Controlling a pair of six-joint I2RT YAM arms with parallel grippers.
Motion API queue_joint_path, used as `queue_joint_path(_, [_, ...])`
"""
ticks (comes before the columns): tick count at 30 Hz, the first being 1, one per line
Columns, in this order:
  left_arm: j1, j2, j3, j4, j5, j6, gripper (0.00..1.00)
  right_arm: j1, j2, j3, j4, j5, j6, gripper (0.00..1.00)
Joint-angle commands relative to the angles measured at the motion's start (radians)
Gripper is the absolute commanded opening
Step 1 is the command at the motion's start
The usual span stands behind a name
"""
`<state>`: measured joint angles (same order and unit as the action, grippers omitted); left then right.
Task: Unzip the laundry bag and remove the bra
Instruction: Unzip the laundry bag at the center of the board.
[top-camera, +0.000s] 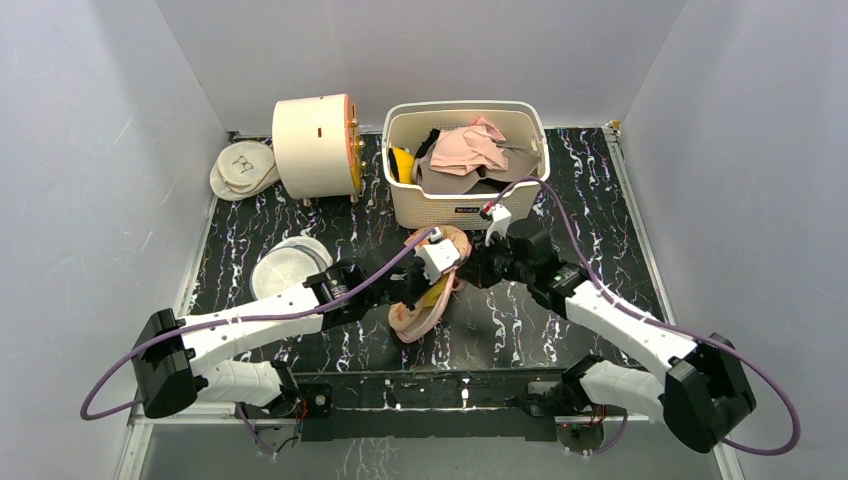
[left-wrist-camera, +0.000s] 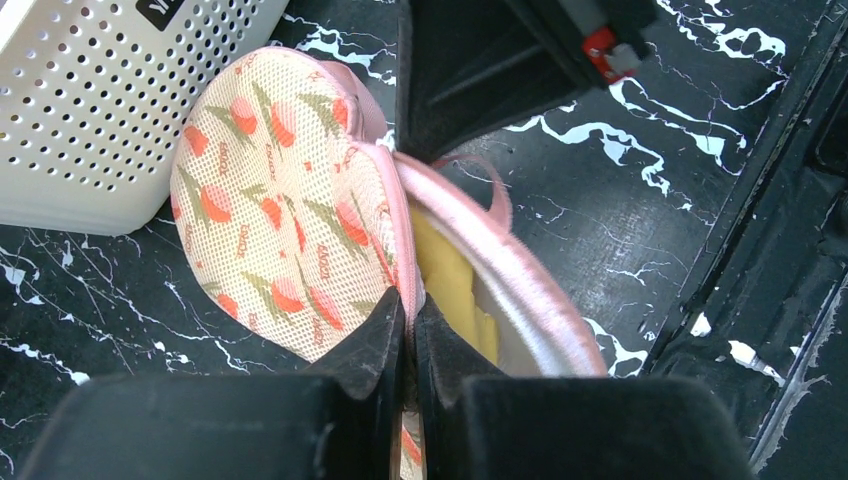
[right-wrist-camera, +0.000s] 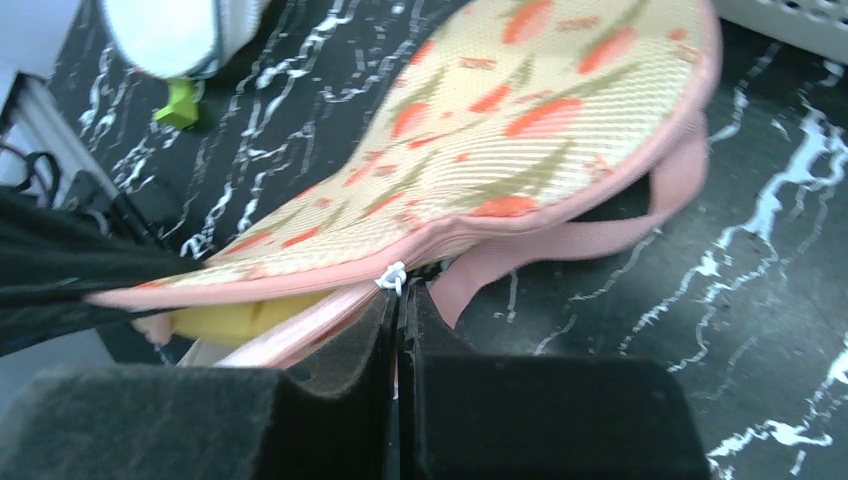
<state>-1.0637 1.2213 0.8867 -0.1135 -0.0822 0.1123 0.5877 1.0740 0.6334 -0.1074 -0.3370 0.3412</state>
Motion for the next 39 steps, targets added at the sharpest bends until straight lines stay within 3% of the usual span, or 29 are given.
queue_joint_path(1, [0.001,-0.032,0.037,-0.006,-0.011,0.009,0.00,-0.079,0.048,0.054,-0.022,0.062,0.000,0.00])
queue_joint_path(5, [0.001,-0.034,0.037,-0.008,-0.017,0.012,0.00,-0.150,0.058,0.058,-0.013,0.020,0.002,0.00])
queue_joint_path(15, [0.001,0.001,0.059,-0.033,-0.011,0.016,0.02,-0.149,-0.032,0.026,0.058,-0.181,-0.033,0.00])
queue_joint_path(22, [0.001,0.019,0.069,-0.046,0.043,0.009,0.43,-0.123,-0.069,0.007,0.094,-0.222,-0.010,0.00])
queue_joint_path(26, [0.001,-0.011,0.047,-0.012,0.128,-0.005,0.55,-0.083,-0.057,0.008,0.114,-0.208,0.004,0.00])
queue_joint_path(30, [0.000,-0.026,0.026,0.022,0.130,-0.022,0.61,-0.039,-0.044,0.009,0.130,-0.186,0.015,0.00])
queue_joint_path(39, [0.001,0.073,0.078,-0.036,0.052,-0.038,0.62,0.008,-0.043,0.018,0.132,-0.162,0.029,0.00])
